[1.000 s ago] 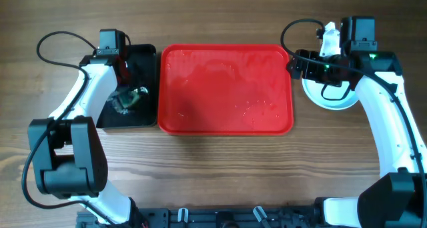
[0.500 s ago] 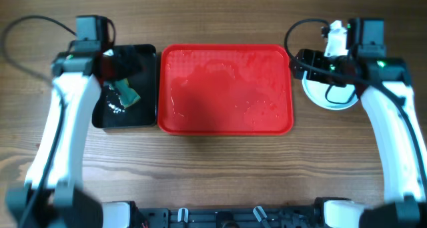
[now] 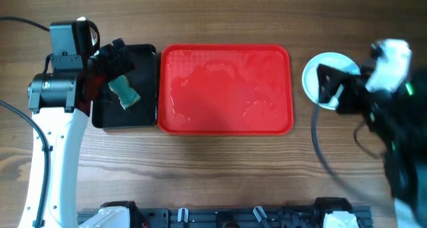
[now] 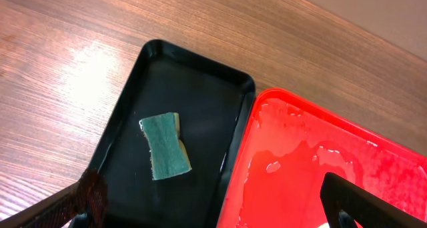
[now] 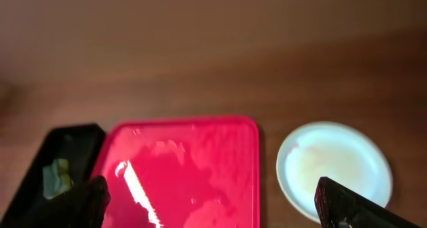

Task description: Clean dirty plates on tray and stack at the side

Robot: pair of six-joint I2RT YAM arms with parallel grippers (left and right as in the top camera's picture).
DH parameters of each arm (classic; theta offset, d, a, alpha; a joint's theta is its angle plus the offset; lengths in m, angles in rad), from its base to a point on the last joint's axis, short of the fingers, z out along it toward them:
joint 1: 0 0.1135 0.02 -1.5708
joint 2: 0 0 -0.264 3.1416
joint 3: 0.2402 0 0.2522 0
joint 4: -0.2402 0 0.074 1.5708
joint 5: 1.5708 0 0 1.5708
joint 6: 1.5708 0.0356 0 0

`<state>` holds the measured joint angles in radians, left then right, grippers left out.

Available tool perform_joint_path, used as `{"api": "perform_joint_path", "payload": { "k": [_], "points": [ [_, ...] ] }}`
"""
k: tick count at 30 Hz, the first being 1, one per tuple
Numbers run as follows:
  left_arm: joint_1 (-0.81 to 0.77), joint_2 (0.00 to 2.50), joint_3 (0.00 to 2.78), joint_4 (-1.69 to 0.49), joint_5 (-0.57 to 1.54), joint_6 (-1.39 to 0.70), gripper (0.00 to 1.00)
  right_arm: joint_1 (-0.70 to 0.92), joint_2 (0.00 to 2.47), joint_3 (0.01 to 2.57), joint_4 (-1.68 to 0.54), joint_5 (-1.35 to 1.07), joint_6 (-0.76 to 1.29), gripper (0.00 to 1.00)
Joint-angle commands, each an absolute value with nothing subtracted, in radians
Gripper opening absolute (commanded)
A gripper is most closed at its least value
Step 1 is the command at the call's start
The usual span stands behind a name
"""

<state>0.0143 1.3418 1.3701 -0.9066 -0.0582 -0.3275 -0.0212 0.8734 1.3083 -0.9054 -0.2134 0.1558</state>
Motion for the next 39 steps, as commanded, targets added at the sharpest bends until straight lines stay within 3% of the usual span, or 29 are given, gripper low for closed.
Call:
{"api": "perform_joint_path", "payload": {
  "k": [1,10,14,22,30,39],
  "points": [
    [0.010,1.341,1.374,-0.907,-0.050,-0.329,1.00,-0.019,0.767,1.324,-0.907,-0.192,0.160,1.00],
    [0.010,1.341,1.374,-0.907,-0.050,-0.329,1.00,-0.019,0.703,1.307,-0.970,-0.132,0.110,0.99],
    [0.010,1.341,1.374,-0.907,-0.050,-0.329,1.00,-0.017,0.673,1.179,-0.775,-0.139,0.130,0.99],
    [0.010,1.341,1.374,-0.907,-0.050,-0.329,1.00,-0.007,0.360,0.545,-0.117,-0.185,0.138,1.00],
    [0.010,1.341,1.374,-0.907,-0.050,-0.329,1.00,0.061,0.117,0.186,0.034,-0.109,0.133,1.00],
    [0.010,1.341,1.374,-0.907,-0.050,-0.329,1.00,0.093,0.002,0.016,0.078,-0.089,0.134,1.00]
  ]
}}
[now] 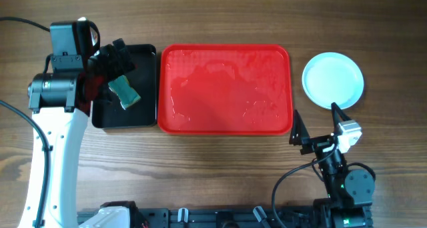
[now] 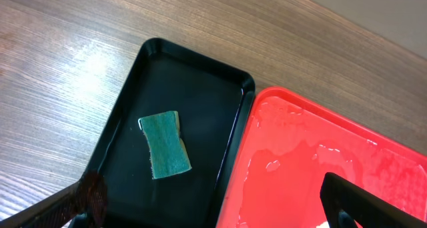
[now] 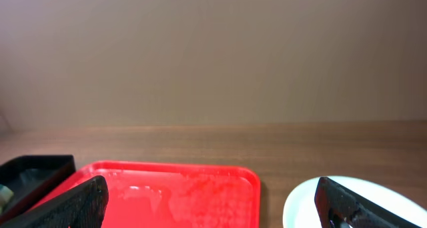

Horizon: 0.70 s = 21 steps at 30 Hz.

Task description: Clean dirty plates on tray and stack at the side

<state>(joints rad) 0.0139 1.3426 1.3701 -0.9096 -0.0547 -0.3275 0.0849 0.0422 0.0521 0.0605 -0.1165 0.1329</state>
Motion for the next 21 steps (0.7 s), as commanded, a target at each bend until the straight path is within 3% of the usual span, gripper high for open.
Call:
{"api": "perform_joint_path", "payload": {
  "k": [1,21],
  "points": [
    [0.010,1.341,1.374,-0.907,-0.050,-0.329,1.00,0.093,0.003,0.005,0.078,-0.090,0.135,0.99],
    [0.010,1.341,1.374,-0.907,-0.050,-0.329,1.00,0.093,0.011,0.005,0.006,-0.093,0.163,1.00]
  ]
}}
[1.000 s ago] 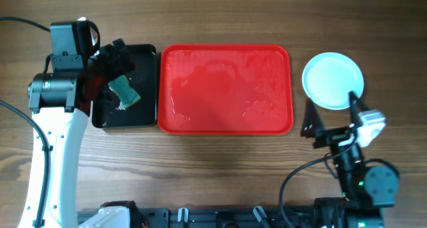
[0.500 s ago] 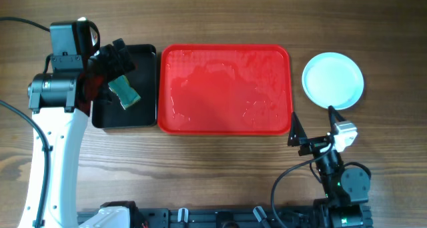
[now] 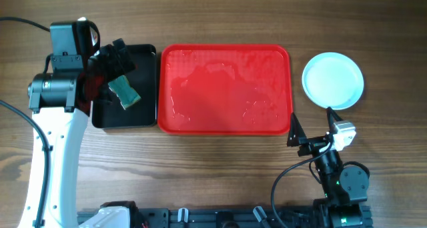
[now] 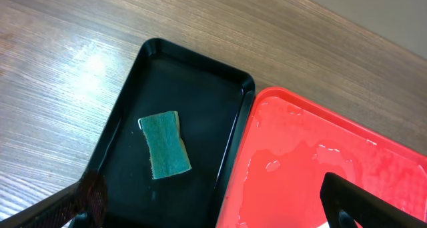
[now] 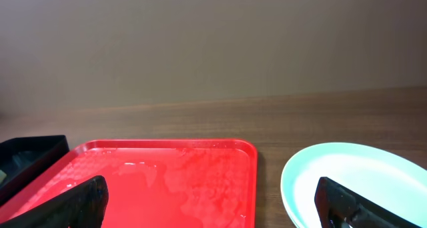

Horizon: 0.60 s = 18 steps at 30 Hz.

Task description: Clean dirty plates on tray and stack at the side

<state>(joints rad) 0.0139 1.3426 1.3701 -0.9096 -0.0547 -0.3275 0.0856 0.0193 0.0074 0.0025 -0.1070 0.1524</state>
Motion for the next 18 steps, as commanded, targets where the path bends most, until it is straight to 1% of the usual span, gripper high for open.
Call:
{"api": "perform_joint_path", "payload": {
  "k": [1,9,11,14,18],
  "points": [
    [0.010,1.341,1.374,-0.907,-0.050,-0.329,1.00,0.093,0.011,0.005,0.006,-0.093,0.163,1.00],
    [0.008,1.314,1.374,-0.911,-0.062,-0.315,1.00,0.093,0.011,0.005,0.006,-0.093,0.162,0.99],
    [0.001,1.267,1.368,-0.905,-0.111,-0.313,1.00,0.093,0.011,0.005,0.006,-0.093,0.163,0.99],
    [0.001,1.157,1.308,-0.890,-0.107,-0.292,1.00,0.093,0.011,0.005,0.006,-0.093,0.163,1.00],
    [0.004,0.976,1.132,-0.742,-0.086,-0.292,1.00,0.093,0.011,0.005,0.006,-0.093,0.163,1.00]
  ]
}}
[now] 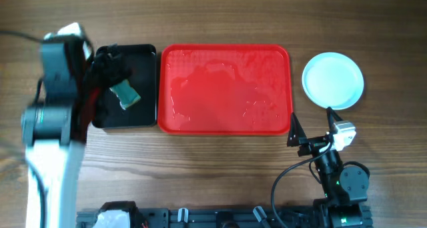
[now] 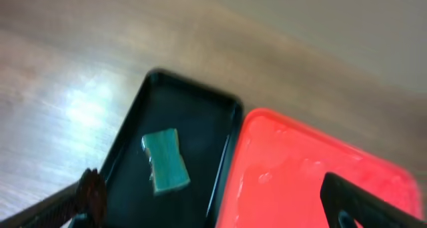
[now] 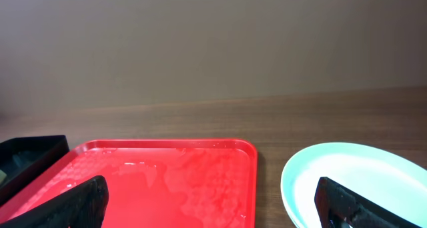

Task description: Clean dirty plates on tray and stack at the side

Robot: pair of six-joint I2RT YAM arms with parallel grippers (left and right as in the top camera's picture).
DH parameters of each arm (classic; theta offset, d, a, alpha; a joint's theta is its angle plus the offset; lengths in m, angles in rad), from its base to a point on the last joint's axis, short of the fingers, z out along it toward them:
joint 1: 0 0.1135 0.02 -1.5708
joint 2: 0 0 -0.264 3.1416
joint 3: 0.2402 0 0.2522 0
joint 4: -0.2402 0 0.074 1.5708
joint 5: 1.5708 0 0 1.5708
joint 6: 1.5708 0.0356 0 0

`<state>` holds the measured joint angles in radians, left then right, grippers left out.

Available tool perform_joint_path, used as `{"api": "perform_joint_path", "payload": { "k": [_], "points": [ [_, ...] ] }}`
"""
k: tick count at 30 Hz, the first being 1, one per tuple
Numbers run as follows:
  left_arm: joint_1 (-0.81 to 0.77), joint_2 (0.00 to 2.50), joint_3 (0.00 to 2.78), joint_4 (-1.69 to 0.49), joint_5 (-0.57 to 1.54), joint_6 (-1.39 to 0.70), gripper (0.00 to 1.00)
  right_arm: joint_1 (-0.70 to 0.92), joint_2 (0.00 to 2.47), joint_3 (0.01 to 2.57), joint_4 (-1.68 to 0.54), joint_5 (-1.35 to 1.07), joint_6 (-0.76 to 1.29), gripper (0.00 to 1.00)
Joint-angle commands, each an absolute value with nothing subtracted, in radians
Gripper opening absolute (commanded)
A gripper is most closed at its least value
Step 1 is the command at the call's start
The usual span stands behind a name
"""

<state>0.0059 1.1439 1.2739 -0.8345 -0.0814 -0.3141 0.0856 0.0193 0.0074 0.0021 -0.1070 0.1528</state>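
Note:
The red tray is wet and carries no plates. One light-blue plate lies on the table to its right, and shows close ahead in the right wrist view. A green sponge lies in the black tray on the left. My left gripper hangs open above that black tray, holding nothing; its arm is blurred. My right gripper rests open near the front edge, below the plate, and is empty.
Bare wooden table surrounds both trays. In the left wrist view the sponge sits in the left half of the black tray, whose right wall meets the red tray. A rail with fixtures runs along the front edge.
My left arm has shifted and is blurred in the overhead view; its wrist view now shows the black tray smaller, with more wall behind. The right arm, plate and sponge are unchanged.
At first my right gripper was open over the plate beside the red tray, while the left hung open above the sponge. Then the right arm was folded at the front edge, leaving the plate on the table. It has stayed there; now the left arm has moved.

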Motion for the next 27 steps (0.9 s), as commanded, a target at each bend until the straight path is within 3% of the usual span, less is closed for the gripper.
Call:
{"api": "perform_joint_path", "payload": {
  "k": [1,9,17,27],
  "points": [
    [0.004,0.924,1.073,-0.691,-0.078,-0.292,1.00,0.093,0.011,0.005,0.006,-0.093,0.163,1.00],
    [0.001,0.464,0.588,-0.365,-0.042,-0.315,1.00,0.093,0.011,0.005,0.006,-0.093,0.162,1.00],
    [-0.025,0.179,0.226,-0.093,-0.043,-0.326,1.00,0.093,0.011,0.005,0.006,-0.093,0.162,1.00],
    [-0.029,0.029,0.049,-0.051,-0.062,-0.318,1.00,0.093,0.011,0.005,0.006,-0.093,0.163,1.00]
  ]
}}
